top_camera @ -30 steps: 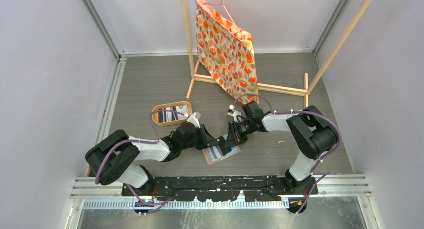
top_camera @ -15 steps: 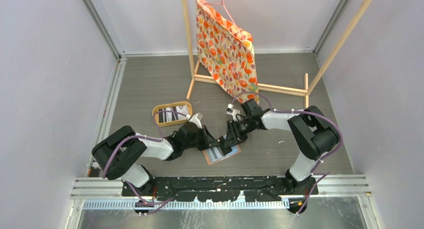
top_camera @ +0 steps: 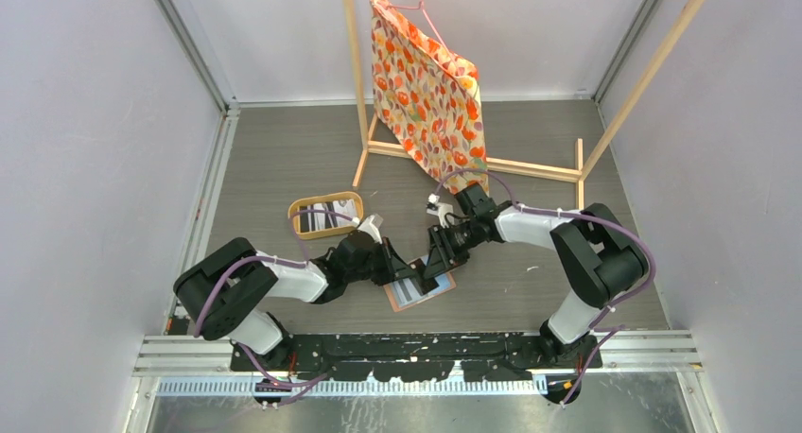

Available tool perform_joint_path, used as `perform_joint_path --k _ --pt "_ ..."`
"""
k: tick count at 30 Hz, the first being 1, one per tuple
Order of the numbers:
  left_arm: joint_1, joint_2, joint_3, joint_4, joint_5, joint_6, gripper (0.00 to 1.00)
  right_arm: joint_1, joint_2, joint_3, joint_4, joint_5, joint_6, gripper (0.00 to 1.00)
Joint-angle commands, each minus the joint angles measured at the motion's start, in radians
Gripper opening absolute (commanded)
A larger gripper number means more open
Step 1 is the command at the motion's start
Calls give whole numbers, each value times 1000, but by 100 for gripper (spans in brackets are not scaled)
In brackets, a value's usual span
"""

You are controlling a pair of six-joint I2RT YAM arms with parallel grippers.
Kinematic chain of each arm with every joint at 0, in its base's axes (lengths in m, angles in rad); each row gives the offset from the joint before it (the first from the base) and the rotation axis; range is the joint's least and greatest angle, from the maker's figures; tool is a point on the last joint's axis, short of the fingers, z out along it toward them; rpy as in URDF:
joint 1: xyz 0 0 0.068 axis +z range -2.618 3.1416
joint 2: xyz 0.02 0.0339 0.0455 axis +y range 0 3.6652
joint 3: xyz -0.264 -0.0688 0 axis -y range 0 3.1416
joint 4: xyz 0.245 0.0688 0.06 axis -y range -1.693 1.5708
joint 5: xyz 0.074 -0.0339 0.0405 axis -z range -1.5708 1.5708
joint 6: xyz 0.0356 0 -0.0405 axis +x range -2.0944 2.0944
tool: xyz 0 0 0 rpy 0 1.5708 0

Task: Put the credit cards into the card holder
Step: Insert the credit card into the card holder.

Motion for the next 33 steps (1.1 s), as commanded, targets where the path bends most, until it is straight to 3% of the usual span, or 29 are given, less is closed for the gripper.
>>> perform_joint_path --k 1,11,24,29,33 --pt "-3 -18 -10 25 -8 -2 5 18 -21 43 -23 8 -26 41" --pt "-3 -81 -21 33 4 10 14 17 -32 64 -53 78 -30 41" --pt "-3 -399 -92 -343 -37 17 31 18 29 87 -80 64 -12 40" --pt "-3 -466 -119 -392 -32 2 44 20 40 93 -87 76 -8 39" --pt "-3 -449 -111 -387 -23 -2 48 22 45 94 -89 83 -3 39"
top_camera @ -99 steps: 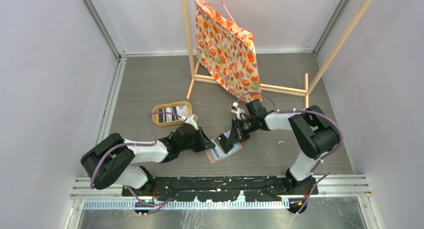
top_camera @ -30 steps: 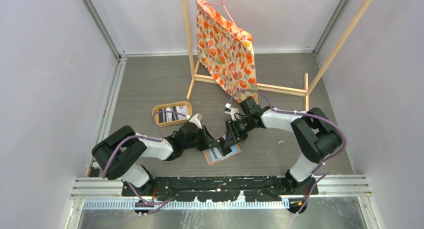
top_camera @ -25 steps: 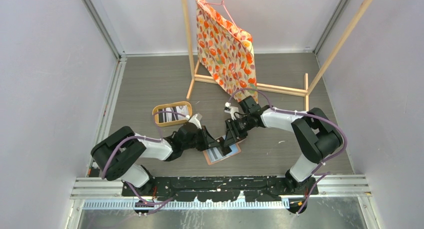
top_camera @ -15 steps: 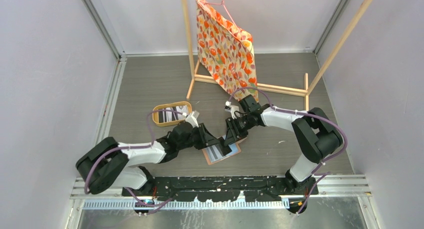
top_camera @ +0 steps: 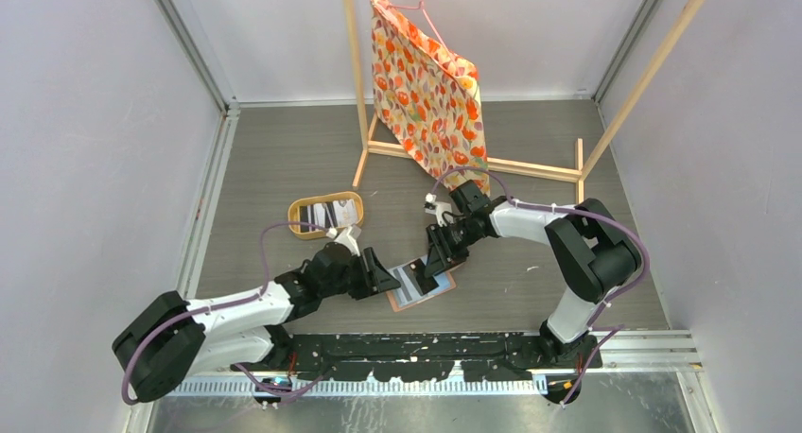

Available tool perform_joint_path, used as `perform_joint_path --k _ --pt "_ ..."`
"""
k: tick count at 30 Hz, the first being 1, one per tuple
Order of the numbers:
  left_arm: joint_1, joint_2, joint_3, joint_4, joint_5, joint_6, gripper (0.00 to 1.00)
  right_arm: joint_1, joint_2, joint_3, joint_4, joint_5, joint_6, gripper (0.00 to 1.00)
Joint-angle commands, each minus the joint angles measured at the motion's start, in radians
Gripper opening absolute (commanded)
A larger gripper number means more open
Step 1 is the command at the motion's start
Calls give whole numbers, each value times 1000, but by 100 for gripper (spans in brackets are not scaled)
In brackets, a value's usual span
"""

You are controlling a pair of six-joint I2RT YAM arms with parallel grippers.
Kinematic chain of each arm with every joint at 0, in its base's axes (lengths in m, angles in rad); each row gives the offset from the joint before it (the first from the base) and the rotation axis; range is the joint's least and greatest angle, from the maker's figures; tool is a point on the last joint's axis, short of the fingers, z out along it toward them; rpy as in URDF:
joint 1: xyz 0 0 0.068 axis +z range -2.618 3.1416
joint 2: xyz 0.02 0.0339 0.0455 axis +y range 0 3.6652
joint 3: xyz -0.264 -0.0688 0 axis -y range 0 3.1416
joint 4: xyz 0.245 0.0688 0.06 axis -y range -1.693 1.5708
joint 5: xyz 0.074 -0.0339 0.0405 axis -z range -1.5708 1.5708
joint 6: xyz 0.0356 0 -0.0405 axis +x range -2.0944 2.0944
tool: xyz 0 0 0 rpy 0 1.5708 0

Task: Put the credit cards into the card holder
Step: Insert the credit card into the card holder.

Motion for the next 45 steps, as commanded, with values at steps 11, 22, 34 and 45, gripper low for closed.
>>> perform_joint_path --k 11,22,34,45 --pt "-3 171 26 104 42 -36 39 27 11 36 -13 -12 3 37" --pt "-3 183 25 102 37 -36 35 40 -4 31 24 -90 31 36" --pt "-3 192 21 111 32 -34 35 1 -55 49 -34 83 -23 34" --pt "-3 209 23 133 37 -30 36 11 20 71 -50 20 -8 37"
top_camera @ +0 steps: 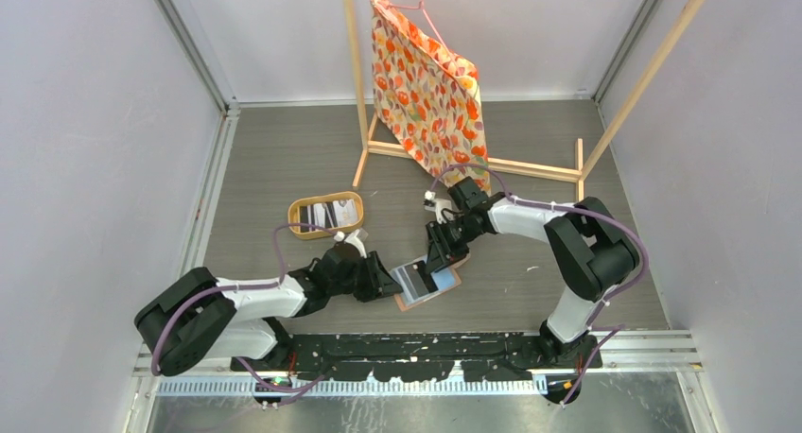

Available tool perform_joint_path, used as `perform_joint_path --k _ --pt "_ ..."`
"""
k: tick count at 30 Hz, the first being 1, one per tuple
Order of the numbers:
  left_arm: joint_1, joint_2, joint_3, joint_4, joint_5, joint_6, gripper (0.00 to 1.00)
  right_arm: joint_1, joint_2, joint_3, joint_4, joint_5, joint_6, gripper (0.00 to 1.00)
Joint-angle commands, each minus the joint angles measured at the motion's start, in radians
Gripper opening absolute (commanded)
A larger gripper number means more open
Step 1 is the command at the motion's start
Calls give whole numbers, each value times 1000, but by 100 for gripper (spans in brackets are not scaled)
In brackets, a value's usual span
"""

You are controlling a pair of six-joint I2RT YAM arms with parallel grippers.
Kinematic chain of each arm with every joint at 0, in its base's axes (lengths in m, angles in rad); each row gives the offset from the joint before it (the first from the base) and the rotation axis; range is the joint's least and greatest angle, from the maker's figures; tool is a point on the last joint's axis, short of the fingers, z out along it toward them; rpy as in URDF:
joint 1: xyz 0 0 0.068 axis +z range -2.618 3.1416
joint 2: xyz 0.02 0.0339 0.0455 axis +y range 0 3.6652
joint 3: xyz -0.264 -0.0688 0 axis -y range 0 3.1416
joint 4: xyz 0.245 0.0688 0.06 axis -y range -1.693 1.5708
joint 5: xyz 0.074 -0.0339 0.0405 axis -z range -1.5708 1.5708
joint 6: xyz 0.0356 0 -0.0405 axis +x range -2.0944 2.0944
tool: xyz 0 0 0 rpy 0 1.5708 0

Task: Put the credit cards into the card holder
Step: Insert the credit card into the card holder.

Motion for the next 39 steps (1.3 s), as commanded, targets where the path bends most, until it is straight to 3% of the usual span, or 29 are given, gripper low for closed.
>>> perform_joint_path --k 1,20,29,39 --pt "-3 23 16 26 -5 2 36 15 23 33 -10 -38 -1 37" --pt "-3 66 25 63 13 2 36 48 36 40 23 -154 34 37" --pt "-3 71 26 64 13 2 36 27 -42 51 -28 51 -26 37" --pt "-3 83 28 72 15 2 36 25 27 75 -46 38 -12 39"
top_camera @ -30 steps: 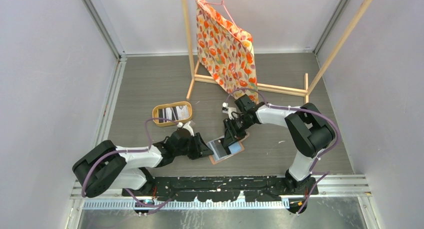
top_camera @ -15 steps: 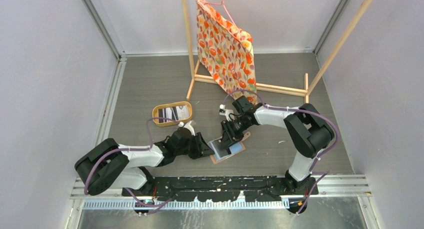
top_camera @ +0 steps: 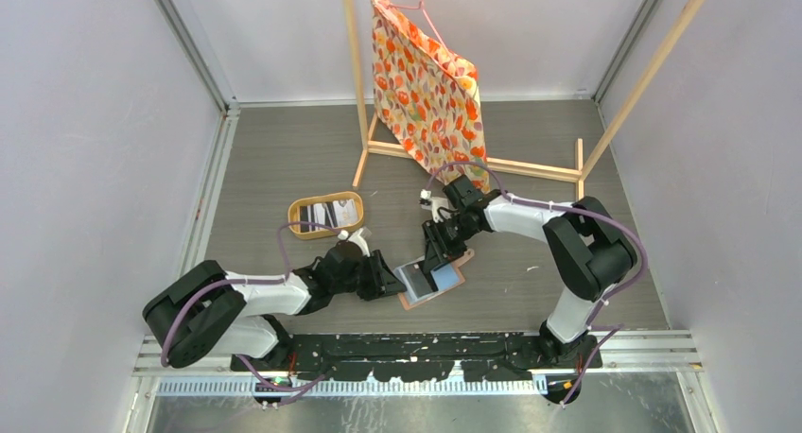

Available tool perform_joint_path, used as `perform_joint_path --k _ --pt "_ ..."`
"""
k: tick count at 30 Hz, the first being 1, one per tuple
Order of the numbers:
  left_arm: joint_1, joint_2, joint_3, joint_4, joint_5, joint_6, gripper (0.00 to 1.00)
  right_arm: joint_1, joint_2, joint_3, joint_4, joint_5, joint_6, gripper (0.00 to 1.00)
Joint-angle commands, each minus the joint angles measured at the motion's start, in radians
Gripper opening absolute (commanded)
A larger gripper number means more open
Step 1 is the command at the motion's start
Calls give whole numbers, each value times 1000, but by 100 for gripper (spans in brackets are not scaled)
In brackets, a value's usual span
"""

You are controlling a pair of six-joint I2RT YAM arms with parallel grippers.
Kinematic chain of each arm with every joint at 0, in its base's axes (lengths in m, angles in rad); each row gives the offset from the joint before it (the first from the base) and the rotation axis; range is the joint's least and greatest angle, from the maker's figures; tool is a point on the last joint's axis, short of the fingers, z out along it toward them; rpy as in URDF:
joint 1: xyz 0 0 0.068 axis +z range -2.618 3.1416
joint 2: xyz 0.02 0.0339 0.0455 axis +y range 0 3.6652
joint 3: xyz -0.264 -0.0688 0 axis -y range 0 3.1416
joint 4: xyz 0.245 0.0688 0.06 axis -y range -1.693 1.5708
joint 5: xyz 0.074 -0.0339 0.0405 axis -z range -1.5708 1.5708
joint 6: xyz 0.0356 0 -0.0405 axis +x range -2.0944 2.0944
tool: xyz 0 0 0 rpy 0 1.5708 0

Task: Put the credit cards into the card holder
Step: Insert the credit card into the card holder.

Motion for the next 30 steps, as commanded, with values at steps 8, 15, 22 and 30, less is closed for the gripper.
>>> perform_joint_path --k 8,15,22,30 --pt "-3 29 24 -2 -4 3 35 10 58 47 1 -84 17 39" --pt "-3 36 29 -2 -3 5 34 24 48 45 14 -116 23 38" --pt "-3 38 30 -2 -2 5 33 39 52 47 32 -152 38 38" --pt "-3 38 26 4 -4 5 33 39 31 45 43 -186 39 38"
